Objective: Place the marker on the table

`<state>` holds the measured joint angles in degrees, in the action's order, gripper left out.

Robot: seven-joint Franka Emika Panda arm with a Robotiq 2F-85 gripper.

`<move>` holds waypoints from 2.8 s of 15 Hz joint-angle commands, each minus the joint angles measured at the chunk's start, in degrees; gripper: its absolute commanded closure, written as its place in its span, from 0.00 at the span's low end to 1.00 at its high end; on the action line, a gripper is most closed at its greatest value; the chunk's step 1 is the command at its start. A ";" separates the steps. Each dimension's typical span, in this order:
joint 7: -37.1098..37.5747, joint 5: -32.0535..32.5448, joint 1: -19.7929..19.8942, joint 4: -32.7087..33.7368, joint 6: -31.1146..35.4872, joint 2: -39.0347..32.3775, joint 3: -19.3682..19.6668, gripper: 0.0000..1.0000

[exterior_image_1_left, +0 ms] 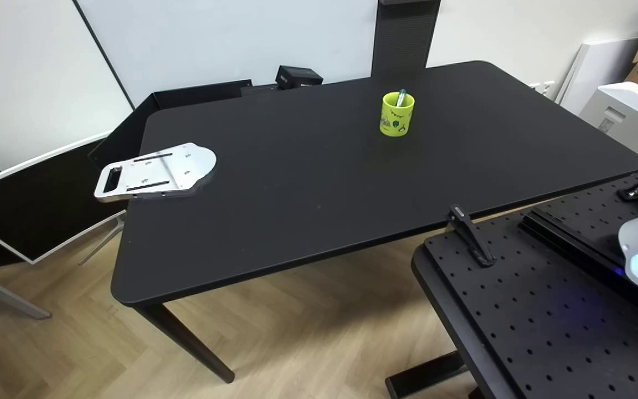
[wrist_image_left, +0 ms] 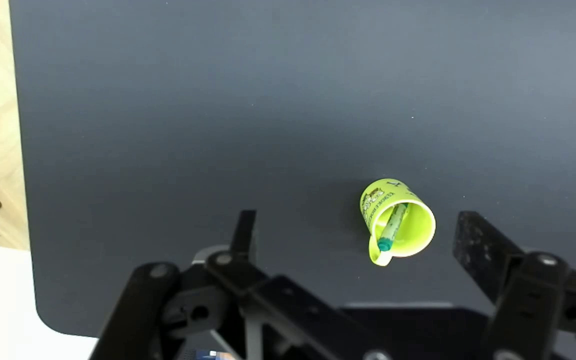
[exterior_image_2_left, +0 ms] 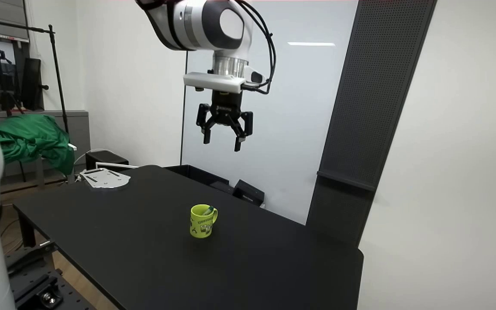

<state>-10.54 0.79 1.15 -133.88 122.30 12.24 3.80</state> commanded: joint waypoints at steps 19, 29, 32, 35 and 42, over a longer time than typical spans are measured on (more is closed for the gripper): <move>1.35 -2.69 -0.33 17.22 -0.06 -16.65 -2.64 0.00; 4.96 -5.57 -0.34 30.98 -1.88 -28.87 -3.99 0.00; 6.91 -6.90 -0.24 35.46 -2.92 -32.80 -4.24 0.00; 8.79 -9.11 0.04 39.61 -5.16 -36.48 -4.49 0.00; 9.51 -14.18 1.15 46.94 -9.39 -43.40 -5.23 0.00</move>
<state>-1.62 -11.48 1.12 -92.19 116.43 -27.80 -0.35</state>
